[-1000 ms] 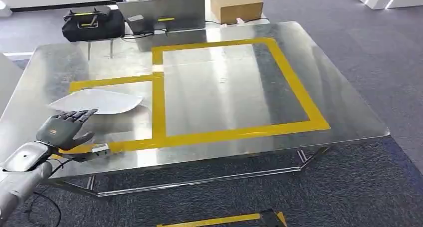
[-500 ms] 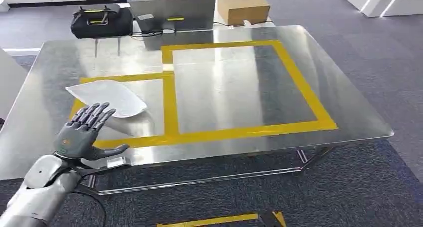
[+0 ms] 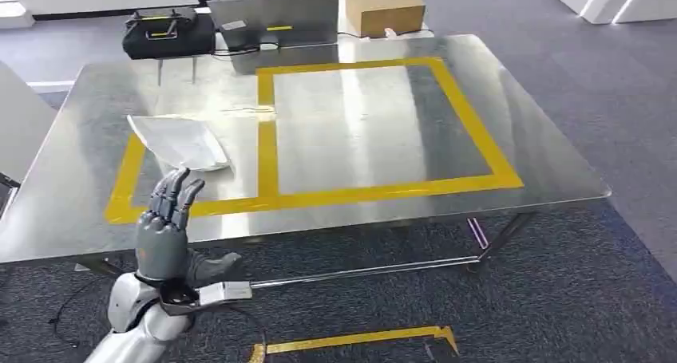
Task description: Take the parts from the cabinet and place them on the table.
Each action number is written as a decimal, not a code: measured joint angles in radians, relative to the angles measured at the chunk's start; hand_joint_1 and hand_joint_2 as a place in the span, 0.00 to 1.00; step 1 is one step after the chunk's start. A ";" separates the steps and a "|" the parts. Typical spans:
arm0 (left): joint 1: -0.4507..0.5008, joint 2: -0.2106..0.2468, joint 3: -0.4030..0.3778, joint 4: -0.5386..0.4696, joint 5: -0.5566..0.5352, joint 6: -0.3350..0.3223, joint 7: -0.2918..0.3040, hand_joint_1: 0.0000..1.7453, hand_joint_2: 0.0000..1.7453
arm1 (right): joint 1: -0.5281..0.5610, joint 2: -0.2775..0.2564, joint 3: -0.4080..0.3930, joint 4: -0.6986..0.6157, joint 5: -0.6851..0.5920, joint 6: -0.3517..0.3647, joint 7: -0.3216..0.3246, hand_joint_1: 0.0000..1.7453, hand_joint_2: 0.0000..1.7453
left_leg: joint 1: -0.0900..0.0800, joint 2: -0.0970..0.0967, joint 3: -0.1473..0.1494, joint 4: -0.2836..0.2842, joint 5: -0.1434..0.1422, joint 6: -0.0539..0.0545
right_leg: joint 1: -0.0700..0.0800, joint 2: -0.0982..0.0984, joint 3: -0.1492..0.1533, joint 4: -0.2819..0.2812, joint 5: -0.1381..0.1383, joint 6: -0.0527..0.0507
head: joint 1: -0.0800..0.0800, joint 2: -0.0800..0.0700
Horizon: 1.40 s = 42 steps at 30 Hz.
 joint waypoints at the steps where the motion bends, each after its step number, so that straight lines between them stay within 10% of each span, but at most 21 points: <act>1: 0.016 -0.014 -0.013 0.000 0.021 -0.001 -0.018 0.00 0.00 | 0.000 0.000 -0.005 0.000 -0.002 0.000 -0.002 0.00 0.00 | 0.003 0.000 -0.013 0.067 -0.068 -0.005 | 0.000 -0.002 -0.001 0.001 0.009 -0.002 | -0.003 0.000; 3: 0.045 -0.037 -0.036 0.000 0.065 -0.001 -0.051 0.00 0.00 | 0.000 0.000 -0.015 0.000 -0.008 0.000 -0.010 0.00 0.00 | 0.004 0.000 -0.038 0.222 -0.154 -0.012 | 0.001 -0.005 -0.027 0.003 0.030 0.000 | -0.002 0.000; 5: 0.068 -0.059 -0.045 0.002 0.080 -0.001 -0.066 0.00 0.00 | 0.000 0.001 -0.022 0.000 -0.012 -0.001 -0.013 0.00 0.00 | 0.004 0.000 -0.012 0.257 -0.132 -0.013 | 0.001 -0.008 -0.055 0.009 0.047 0.001 | -0.002 0.000; 7: 0.078 -0.073 -0.056 0.002 0.086 -0.001 -0.071 0.00 0.00 | 0.000 0.001 -0.023 0.000 -0.013 -0.001 -0.015 0.00 0.00 | 0.004 0.001 0.094 0.118 -0.069 -0.003 | 0.003 -0.009 -0.080 0.017 0.061 0.005 | -0.002 0.000; 9: 0.078 -0.086 -0.063 0.002 0.088 -0.001 -0.073 0.00 0.00 | -0.001 0.006 -0.027 0.000 -0.013 -0.001 -0.015 0.00 0.00 | -0.003 0.000 0.210 -0.056 -0.083 0.014 | 0.008 -0.008 -0.093 0.022 0.072 0.013 | -0.002 0.000; 10: 0.078 -0.091 -0.064 0.002 0.090 -0.001 -0.074 0.00 0.00 | -0.001 0.006 -0.029 0.000 -0.013 -0.001 -0.016 0.00 0.00 | -0.003 0.000 0.223 -0.085 -0.086 0.018 | 0.008 -0.008 -0.096 0.023 0.079 0.018 | 0.001 0.000; 14: 0.081 -0.099 -0.067 0.002 0.093 -0.001 -0.073 0.00 0.00 | 0.001 0.008 -0.032 0.000 -0.013 -0.001 -0.016 0.00 0.00 | -0.001 0.006 0.200 -0.094 -0.054 0.045 | -0.001 -0.007 -0.106 0.026 0.086 0.044 | -0.002 0.000; 18: 0.092 -0.110 -0.086 0.010 0.072 -0.002 -0.065 0.00 0.00 | 0.000 0.008 -0.040 0.000 -0.012 -0.002 -0.011 0.00 0.00 | -0.004 0.008 0.142 -0.092 -0.011 0.061 | -0.001 -0.004 -0.186 0.268 -0.121 0.059 | 0.006 0.000; 20: 0.101 -0.112 -0.087 0.016 0.072 -0.002 -0.062 0.00 0.00 | 0.001 0.008 -0.042 0.000 -0.012 -0.003 -0.011 0.00 0.00 | -0.004 0.009 0.110 -0.089 0.013 0.058 | -0.001 -0.003 -0.180 0.332 -0.094 0.063 | 0.007 0.000; 23: 0.103 -0.116 -0.087 0.022 0.071 -0.002 -0.062 0.00 0.00 | 0.000 0.008 -0.044 0.000 -0.012 -0.005 -0.011 0.00 0.00 | 0.000 0.009 0.064 -0.073 0.039 0.045 | -0.007 -0.004 -0.038 0.161 0.009 0.067 | 0.008 0.000; 25: 0.102 -0.117 -0.087 0.022 0.072 -0.001 -0.062 0.00 0.00 | -0.005 0.008 -0.044 0.000 -0.012 -0.005 -0.011 0.00 0.00 | -0.007 0.008 0.045 -0.051 0.048 0.034 | -0.007 0.001 0.087 -0.015 -0.040 0.065 | 0.011 0.000; 29: 0.104 -0.115 -0.087 0.026 0.072 -0.002 -0.062 0.00 0.00 | 0.001 0.008 -0.046 0.001 -0.012 -0.006 -0.010 0.00 0.00 | -0.001 0.004 0.029 -0.050 0.080 0.012 | -0.008 -0.006 0.042 -0.009 -0.025 0.024 | 0.012 0.000; 32: 0.106 -0.114 -0.087 0.027 0.076 -0.002 -0.061 0.00 0.00 | -0.001 0.008 -0.046 0.000 -0.012 -0.006 -0.011 0.00 0.00 | 0.003 0.003 -0.002 0.097 -0.108 -0.004 | -0.002 -0.011 0.001 -0.006 0.010 0.002 | 0.002 0.000; 34: 0.107 -0.113 -0.087 0.032 0.089 -0.002 -0.060 0.00 0.00 | -0.001 0.008 -0.047 0.000 -0.012 -0.007 -0.010 0.00 0.00 | 0.003 0.003 -0.012 0.226 -0.170 -0.007 | 0.002 -0.013 -0.020 -0.003 0.033 0.002 | 0.002 0.000; 36: 0.108 -0.113 -0.088 0.044 0.096 -0.002 -0.060 0.00 0.00 | -0.001 0.008 -0.047 0.000 -0.013 -0.007 -0.010 0.00 0.00 | 0.003 0.003 0.017 0.247 -0.121 -0.001 | 0.006 -0.014 -0.062 0.008 0.056 0.001 | 0.002 0.000; 38: 0.109 -0.114 -0.088 0.055 0.096 -0.002 -0.060 0.00 0.00 | -0.001 0.008 -0.047 0.000 -0.013 -0.006 -0.010 0.00 0.00 | -0.002 0.002 0.113 0.121 -0.060 0.017 | 0.012 -0.013 -0.095 0.018 0.074 0.002 | 0.002 0.000; 40: 0.107 -0.116 -0.087 0.069 0.090 -0.002 -0.065 0.00 0.00 | -0.001 0.010 -0.048 0.000 -0.013 -0.005 -0.011 0.00 0.00 | -0.014 0.003 0.238 -0.063 -0.090 0.043 | 0.019 -0.011 -0.109 0.023 0.088 0.008 | 0.003 0.000; 42: 0.106 -0.120 -0.084 0.090 0.090 -0.002 -0.071 0.00 0.00 | -0.002 0.009 -0.049 0.000 -0.013 -0.004 -0.011 0.00 0.00 | -0.017 0.001 0.243 -0.094 -0.099 0.045 | 0.012 -0.014 -0.118 0.020 0.111 0.022 | 0.002 0.000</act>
